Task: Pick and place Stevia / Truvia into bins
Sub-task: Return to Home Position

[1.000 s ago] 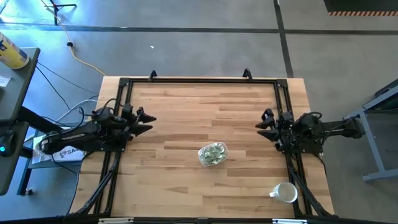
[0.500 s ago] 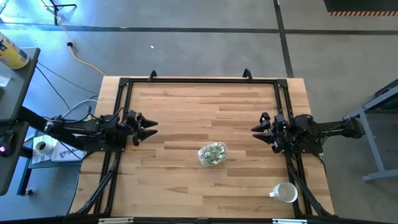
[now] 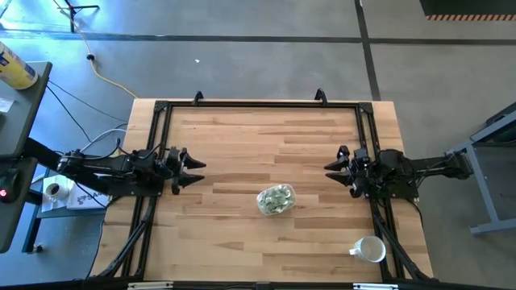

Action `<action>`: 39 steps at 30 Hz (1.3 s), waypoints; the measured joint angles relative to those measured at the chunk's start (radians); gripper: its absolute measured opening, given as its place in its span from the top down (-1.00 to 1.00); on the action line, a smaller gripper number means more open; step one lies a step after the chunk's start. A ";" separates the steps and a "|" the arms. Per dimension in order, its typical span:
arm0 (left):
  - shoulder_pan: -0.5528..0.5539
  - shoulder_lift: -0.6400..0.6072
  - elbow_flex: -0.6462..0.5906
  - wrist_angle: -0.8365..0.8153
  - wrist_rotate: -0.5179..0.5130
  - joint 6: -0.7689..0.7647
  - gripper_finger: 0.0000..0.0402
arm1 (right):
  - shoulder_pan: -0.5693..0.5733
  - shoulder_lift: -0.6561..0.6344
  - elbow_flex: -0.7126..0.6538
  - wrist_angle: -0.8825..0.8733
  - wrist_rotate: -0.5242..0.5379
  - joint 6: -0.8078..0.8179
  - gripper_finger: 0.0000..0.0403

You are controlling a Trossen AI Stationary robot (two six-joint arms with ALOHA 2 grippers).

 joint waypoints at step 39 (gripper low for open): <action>0.000 0.000 0.000 -0.012 0.083 0.148 -0.51 | -0.005 0.000 -0.001 -0.127 0.019 0.000 0.34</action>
